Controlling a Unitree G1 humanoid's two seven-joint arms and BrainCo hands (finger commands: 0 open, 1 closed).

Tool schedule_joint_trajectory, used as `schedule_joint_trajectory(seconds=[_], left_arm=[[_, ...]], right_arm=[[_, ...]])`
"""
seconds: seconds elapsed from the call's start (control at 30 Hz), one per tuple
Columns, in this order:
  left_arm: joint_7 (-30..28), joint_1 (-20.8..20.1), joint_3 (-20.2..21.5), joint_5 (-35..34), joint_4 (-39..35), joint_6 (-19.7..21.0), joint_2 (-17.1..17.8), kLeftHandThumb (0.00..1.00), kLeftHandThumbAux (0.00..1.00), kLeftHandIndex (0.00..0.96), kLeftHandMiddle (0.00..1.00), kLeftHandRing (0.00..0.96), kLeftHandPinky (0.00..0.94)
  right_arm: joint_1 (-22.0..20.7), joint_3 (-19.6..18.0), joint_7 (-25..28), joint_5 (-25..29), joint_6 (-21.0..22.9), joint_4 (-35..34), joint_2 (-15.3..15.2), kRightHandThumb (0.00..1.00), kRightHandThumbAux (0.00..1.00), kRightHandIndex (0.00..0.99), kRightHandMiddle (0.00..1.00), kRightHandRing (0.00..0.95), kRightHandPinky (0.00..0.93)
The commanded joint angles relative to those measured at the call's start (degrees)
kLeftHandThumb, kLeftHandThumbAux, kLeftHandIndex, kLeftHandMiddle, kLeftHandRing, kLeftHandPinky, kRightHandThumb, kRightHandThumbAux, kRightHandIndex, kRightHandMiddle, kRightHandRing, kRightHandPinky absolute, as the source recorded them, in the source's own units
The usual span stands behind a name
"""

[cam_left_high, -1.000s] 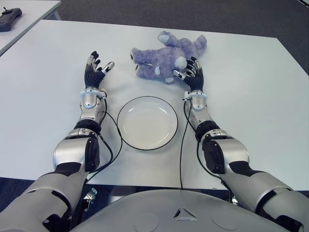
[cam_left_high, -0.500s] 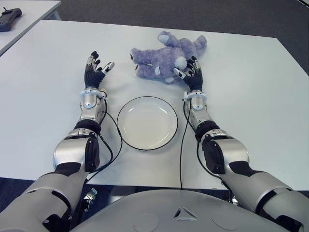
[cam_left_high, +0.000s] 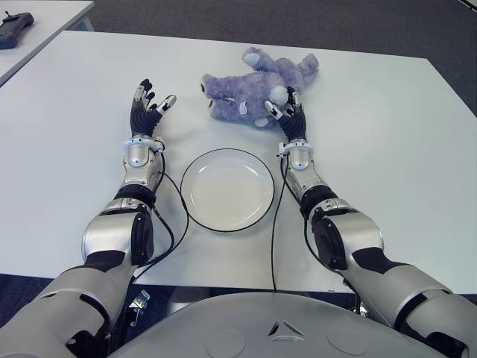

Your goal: Put the doll into the plate.

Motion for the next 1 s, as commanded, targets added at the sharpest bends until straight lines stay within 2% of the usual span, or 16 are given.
schedule_joint_trajectory(seconds=[0.03, 0.37, 0.63, 1.0], left_arm=[[-1.5, 13.7, -0.9, 1.1, 7.4, 6.1, -4.4, 0.0, 0.605, 0.0, 0.02, 0.0, 0.0], [-1.6, 13.6, -1.1, 1.3, 7.4, 6.4, -4.3, 0.0, 0.564, 0.0, 0.023, 0.0, 0.0], [-1.4, 13.5, -1.3, 1.4, 7.4, 6.6, -4.3, 0.0, 0.547, 0.0, 0.032, 0.0, 0.0], [-1.8, 13.4, -0.9, 1.0, 7.5, 6.8, -4.4, 0.0, 0.52, 0.0, 0.03, 0.0, 0.0]], right_arm=[[12.0, 2.6, -1.0, -2.9, 5.4, 7.8, 1.4, 0.091, 0.442, 0.0, 0.0, 0.0, 0.0], [11.9, 5.3, -4.7, -5.9, 6.1, 7.9, 0.8, 0.116, 0.386, 0.0, 0.0, 0.0, 0.0], [11.8, 6.8, -7.2, -7.5, 7.2, 8.1, 0.7, 0.125, 0.386, 0.0, 0.0, 0.0, 0.0], [11.7, 7.2, -8.1, -7.8, 7.5, 8.2, 0.8, 0.143, 0.383, 0.0, 0.0, 0.0, 0.0]])
